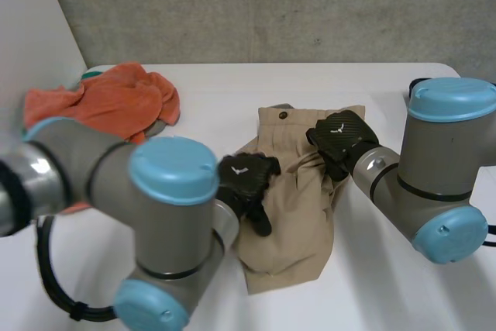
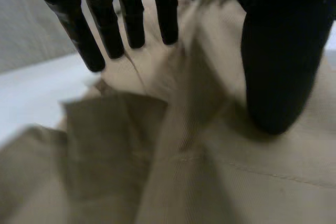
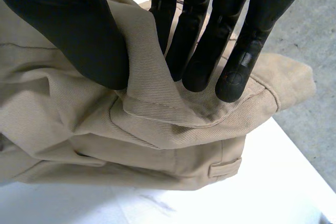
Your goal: Fold the laundry.
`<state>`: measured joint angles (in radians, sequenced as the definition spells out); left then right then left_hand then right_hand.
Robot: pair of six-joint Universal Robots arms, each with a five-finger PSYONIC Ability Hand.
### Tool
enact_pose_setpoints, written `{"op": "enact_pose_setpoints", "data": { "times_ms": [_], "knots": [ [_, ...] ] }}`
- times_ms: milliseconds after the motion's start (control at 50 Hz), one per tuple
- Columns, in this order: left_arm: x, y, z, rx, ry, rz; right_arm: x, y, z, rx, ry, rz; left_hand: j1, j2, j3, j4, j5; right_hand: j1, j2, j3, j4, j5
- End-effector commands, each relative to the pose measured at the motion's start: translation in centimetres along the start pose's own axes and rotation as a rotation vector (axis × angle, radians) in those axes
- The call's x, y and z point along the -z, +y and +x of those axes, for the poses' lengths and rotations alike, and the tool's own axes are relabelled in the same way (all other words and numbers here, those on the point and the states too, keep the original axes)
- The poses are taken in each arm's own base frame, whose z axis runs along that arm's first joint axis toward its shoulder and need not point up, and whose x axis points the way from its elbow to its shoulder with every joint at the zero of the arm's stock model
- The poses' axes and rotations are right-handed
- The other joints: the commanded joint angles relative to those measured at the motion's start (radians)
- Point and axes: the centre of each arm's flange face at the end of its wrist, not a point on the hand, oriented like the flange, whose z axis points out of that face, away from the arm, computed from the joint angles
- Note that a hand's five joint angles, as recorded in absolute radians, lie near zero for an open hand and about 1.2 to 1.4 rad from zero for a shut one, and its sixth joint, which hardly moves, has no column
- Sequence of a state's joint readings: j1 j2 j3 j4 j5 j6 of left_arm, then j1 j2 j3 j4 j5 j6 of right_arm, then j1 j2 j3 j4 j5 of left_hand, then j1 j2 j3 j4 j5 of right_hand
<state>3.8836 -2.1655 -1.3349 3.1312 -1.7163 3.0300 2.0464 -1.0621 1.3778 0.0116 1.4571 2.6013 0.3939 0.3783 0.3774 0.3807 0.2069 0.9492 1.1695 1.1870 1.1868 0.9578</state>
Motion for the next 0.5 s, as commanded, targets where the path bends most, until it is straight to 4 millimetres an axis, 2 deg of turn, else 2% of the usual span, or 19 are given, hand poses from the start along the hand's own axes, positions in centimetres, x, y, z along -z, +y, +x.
{"op": "enact_pose_setpoints", "data": {
  "times_ms": [20,120,160,180,200,220,260,340,360,440,500],
  "knots": [
    [-1.5,2.9,0.7,-0.005,0.011,-0.095,0.5,-0.8,1.0,-0.03,0.026,0.028,0.418,0.433,0.434,0.431,0.43,0.447,0.227,0.209,0.209,0.264],
    [-0.5,3.1,1.5,0.001,0.021,-0.11,0.4,-1.1,1.3,-0.026,0.031,0.039,0.911,0.926,0.927,0.924,0.923,0.447,0.227,0.209,0.209,0.264],
    [-0.2,2.8,1.4,0.005,0.01,-0.1,0.4,-1.2,1.5,-0.026,0.034,0.038,0.95,0.965,0.966,0.963,0.962,0.447,0.227,0.209,0.209,0.264],
    [0.1,1.8,1.1,0.008,-0.011,-0.068,0.5,-1.4,1.6,-0.024,0.036,0.044,0.95,0.965,0.966,0.963,0.962,0.346,0.126,0.109,0.109,0.163],
    [0.2,1.3,0.8,0.008,-0.03,-0.047,0.6,-1.6,1.6,-0.018,0.036,0.047,0.947,0.963,0.963,0.96,0.96,0.09,-0.131,-0.148,-0.148,-0.094],
    [0.3,0.3,0.1,0.011,-0.066,-0.015,0.9,-2.0,2.1,-0.008,0.045,0.062,0.944,0.96,0.961,0.957,0.957,-0.387,-0.607,-0.625,-0.624,-0.57],
    [0.3,-0.3,-0.6,0.019,-0.095,0.004,1.2,-2.6,2.9,0.007,0.057,0.08,0.941,0.957,0.958,0.954,0.954,-0.655,-0.875,-0.893,-0.892,-0.838],
    [0.5,-0.9,-1.6,0.029,-0.12,0.013,2.0,-4.2,5.7,0.129,0.087,0.155,0.929,0.945,0.946,0.943,0.942,-0.682,-0.902,-0.92,-0.92,-0.865],
    [0.5,-1.0,-1.7,0.03,-0.121,0.015,2.1,-4.7,6.5,0.209,0.076,0.193,0.929,0.945,0.946,0.943,0.942,-0.697,-0.917,-0.935,-0.934,-0.88],
    [1.1,-1.1,-1.7,0.026,-0.119,0.011,2.7,-5.9,7.5,0.429,-0.002,0.318,0.921,0.936,0.937,0.934,0.933,-0.732,-0.952,-0.97,-0.969,-0.915],
    [1.3,-0.9,-1.6,0.024,-0.118,0.004,2.7,-6.3,7.6,0.526,-0.056,0.387,0.918,0.933,0.934,0.931,0.93,-0.744,-0.964,-0.982,-0.981,-0.927]
  ]
}}
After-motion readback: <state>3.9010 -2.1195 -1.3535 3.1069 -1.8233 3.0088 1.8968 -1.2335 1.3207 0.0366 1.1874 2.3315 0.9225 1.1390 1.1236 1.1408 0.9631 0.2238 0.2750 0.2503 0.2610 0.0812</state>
